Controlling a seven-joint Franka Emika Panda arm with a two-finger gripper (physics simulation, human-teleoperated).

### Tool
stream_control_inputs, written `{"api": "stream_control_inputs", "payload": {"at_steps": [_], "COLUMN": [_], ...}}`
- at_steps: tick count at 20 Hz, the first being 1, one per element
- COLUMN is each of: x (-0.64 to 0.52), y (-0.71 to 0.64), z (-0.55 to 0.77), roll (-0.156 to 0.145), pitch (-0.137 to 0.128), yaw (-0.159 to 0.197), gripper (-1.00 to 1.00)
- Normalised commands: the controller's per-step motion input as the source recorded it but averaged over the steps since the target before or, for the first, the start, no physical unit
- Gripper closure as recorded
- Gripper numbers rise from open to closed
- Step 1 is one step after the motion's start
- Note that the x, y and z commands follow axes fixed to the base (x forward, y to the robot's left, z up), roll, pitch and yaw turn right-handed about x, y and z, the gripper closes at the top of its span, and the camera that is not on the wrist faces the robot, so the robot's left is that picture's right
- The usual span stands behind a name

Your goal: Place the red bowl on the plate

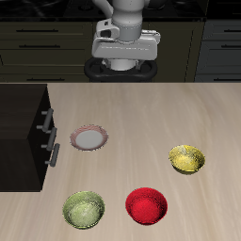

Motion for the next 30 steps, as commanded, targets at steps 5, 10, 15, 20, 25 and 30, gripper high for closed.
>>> {"api": "stream_control_inputs", "payload": {"at_steps": [5, 10, 15, 20, 25, 30], "x": [0.45, 0.36, 0.46, 0.46, 0.27, 0.42], "y": [0.03, 0.08, 0.08, 0.05, -0.01, 0.01], "z": [0.01, 0.05, 0.05, -0.01, -0.01, 0.0], "roll": [-0.01, -0.006, 0.005, -0.014, -0.009, -0.017], "pitch": [0.017, -0.007, 0.008, 0.014, 0.015, 0.011], "yaw": [-0.007, 0.021, -0.002, 0.019, -0.013, 0.0], "gripper": [-1.0, -1.0, -1.0, -1.0, -1.0, -1.0]}}
